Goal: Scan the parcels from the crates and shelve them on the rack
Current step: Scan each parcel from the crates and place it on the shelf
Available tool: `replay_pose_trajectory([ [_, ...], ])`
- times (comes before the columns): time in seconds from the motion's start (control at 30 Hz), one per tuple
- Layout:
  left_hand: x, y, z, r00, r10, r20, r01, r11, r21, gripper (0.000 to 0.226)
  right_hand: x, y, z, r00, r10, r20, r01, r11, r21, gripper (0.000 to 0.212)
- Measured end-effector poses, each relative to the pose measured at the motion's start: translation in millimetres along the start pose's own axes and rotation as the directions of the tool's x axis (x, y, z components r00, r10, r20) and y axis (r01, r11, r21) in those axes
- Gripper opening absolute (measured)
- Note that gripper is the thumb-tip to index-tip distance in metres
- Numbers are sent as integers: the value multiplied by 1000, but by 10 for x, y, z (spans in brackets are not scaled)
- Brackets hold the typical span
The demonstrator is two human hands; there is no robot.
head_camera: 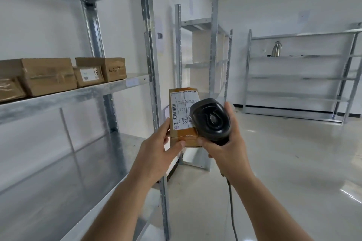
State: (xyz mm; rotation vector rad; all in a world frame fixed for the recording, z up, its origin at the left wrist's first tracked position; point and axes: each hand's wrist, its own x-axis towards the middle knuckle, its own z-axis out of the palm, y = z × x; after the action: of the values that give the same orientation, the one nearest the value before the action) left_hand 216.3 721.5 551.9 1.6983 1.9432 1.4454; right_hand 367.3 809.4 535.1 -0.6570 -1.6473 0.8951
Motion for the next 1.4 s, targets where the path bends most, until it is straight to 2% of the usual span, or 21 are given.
replay_pose_trajectory([
  [0.23, 886, -476, -217, 997, 15, -79, -11, 999, 51, 57, 889, 354, 570, 997, -59, 45, 55, 994, 90, 104],
  [0.37, 1228, -667, -244, 994, 27, -106, -19, 997, 74, 61, 1226, 565, 786, 996, -75, 41, 69, 988, 139, 103],
  [0.63, 1753, -837, -283, 984, 11, -176, 16, 989, 149, 61, 1862, 827, 1060, 992, -89, 86, 65, 967, 245, 102],
  [0.8, 2121, -852, -335, 960, -9, -281, 74, 973, 220, 59, 2391, 951, 1246, 976, -143, 165, 78, 935, 346, 102],
  [0.9, 2363, -828, -340, 924, -42, -380, 148, 955, 255, 53, 2772, 1002, 1370, 958, -177, 226, 74, 914, 399, 101],
  [1.03, 2674, -814, -337, 854, -93, -512, 234, 947, 219, 44, 3284, 1034, 1547, 918, -221, 330, 38, 876, 482, 98],
  [1.2, 2998, -746, -344, 731, -156, -664, 383, 899, 212, 34, 3771, 1083, 1876, 859, -220, 463, -76, 838, 540, 96],
  [1.4, 3200, -820, -302, 586, -122, -801, 532, 804, 266, 22, 4085, 1061, 2260, 784, -256, 566, -145, 810, 568, 96],
])
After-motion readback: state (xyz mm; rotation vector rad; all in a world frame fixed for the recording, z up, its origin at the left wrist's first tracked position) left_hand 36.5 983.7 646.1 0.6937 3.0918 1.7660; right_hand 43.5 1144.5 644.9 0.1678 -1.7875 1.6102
